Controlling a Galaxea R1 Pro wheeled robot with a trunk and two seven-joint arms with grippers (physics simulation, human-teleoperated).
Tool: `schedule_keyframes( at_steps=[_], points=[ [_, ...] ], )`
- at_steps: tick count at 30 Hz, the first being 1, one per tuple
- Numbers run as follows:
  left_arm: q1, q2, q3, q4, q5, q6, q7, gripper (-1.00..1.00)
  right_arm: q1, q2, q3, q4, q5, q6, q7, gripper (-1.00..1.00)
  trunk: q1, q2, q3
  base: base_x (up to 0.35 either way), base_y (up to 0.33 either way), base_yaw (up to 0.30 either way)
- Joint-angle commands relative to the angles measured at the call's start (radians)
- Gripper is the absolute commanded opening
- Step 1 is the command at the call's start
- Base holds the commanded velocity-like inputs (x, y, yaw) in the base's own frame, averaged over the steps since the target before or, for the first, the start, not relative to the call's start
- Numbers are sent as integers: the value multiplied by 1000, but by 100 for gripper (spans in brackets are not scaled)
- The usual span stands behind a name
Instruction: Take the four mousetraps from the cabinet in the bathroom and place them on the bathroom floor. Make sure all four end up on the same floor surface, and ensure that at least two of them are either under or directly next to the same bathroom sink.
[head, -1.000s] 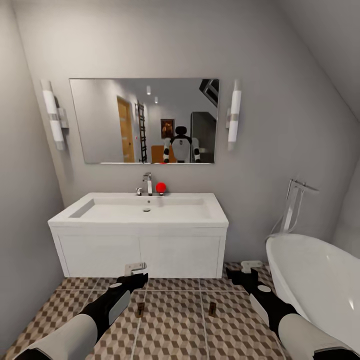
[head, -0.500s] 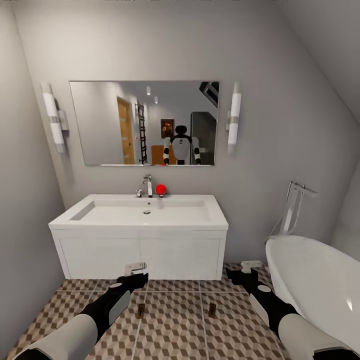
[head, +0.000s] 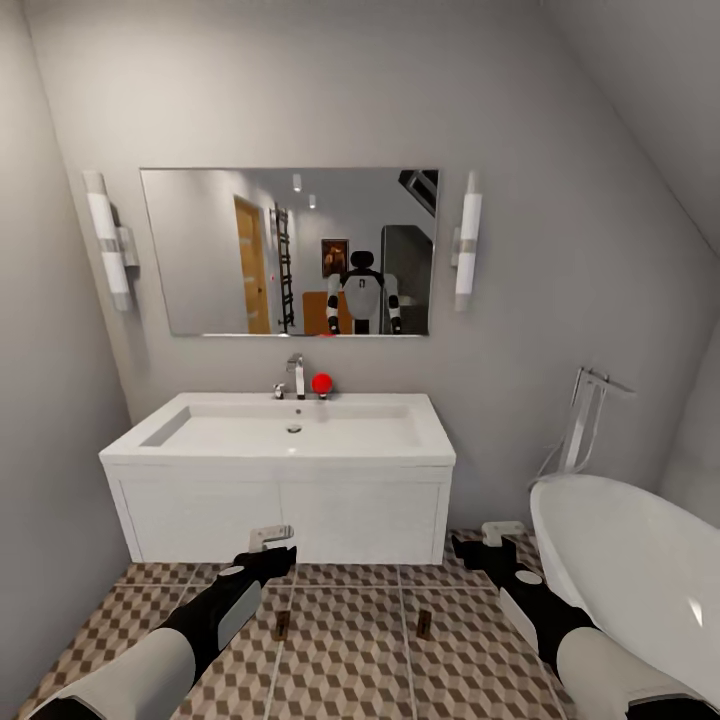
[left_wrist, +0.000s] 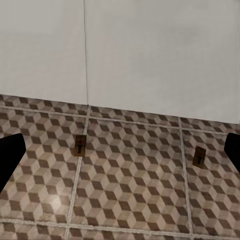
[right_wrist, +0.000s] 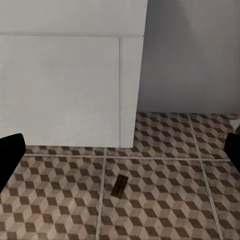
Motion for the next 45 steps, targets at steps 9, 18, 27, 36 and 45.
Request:
schedule_keyframes(
  at_steps=[9, 18, 27, 36, 45],
  points=[
    [-1, 1, -8, -2, 8, 4, 9, 100, -1, -1, 7, 1, -11, -4, 2, 100, -35, 62, 22, 0, 0, 0],
    [-1, 1, -8, -2, 8, 4, 9, 100, -1, -1, 7, 1, -11, -4, 2, 100, -69, 125, 47, 0, 0, 0],
    [-1, 1, -8, -2, 8, 4, 8, 100, -1, -1, 7, 1, -11, -4, 2, 100, -104, 188, 75, 0, 0, 0],
    [-1, 4, -8, -3, 9, 4, 7, 100, -1, -1, 7, 1, -11, -4, 2, 100, -138, 251, 103, 0, 0, 0],
    [-1, 3, -8, -3, 9, 4, 7, 100, -1, -1, 7, 2, -11, -4, 2, 100, -173, 314, 131, 0, 0, 0]
  ],
)
